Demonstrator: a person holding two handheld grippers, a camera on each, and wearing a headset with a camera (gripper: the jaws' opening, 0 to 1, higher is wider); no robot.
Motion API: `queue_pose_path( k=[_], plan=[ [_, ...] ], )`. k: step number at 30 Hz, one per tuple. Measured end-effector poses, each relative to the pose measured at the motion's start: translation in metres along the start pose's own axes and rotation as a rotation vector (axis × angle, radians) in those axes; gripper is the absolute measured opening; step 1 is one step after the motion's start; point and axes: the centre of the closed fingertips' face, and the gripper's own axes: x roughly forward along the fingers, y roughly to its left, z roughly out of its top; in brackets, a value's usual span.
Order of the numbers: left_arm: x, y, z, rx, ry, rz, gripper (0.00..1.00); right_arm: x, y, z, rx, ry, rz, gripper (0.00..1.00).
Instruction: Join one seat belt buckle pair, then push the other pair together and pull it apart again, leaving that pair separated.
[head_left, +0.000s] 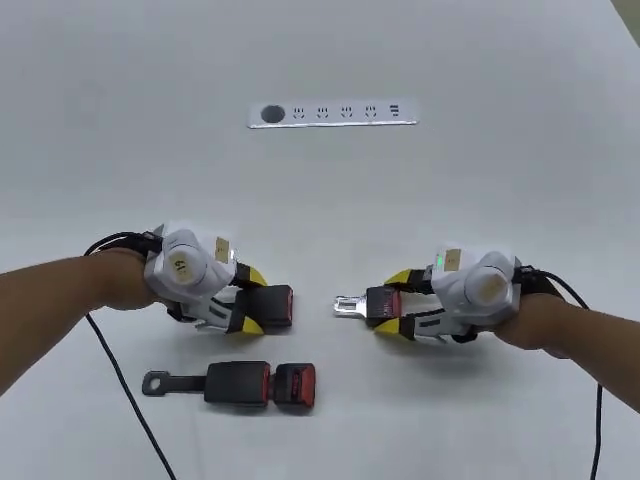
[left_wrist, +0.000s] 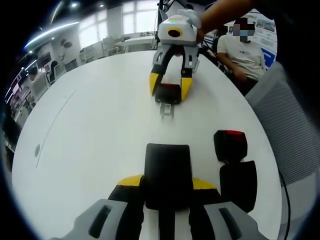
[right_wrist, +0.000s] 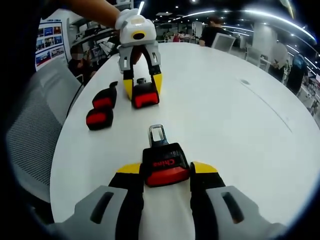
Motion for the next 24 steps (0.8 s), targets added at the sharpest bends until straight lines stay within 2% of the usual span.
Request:
queue_pose_path(
  k=[8, 12, 15, 24],
  plan=[
    [0.000, -0.001, 0.002, 0.000, 0.004, 0.000, 0.35, -0.009, 0.001, -0.013, -0.003, 0.004, -0.002, 0.35],
    [0.000, -0.001, 0.003, -0.001, 0.004, 0.000, 0.35, -0.020, 0.004, -0.018, 0.005, 0.009, -0.002, 0.35],
    [0.000, -0.001, 0.002, 0.000, 0.006, -0.001, 0.35, -0.031, -0.001, -0.023, 0.009, 0.015, -0.010, 0.35],
    [0.000, -0.001, 0.002, 0.003, 0.013, -0.003, 0.35, -0.045, -0.003, -0.031, 0.019, 0.024, -0.021, 0.35]
  ],
)
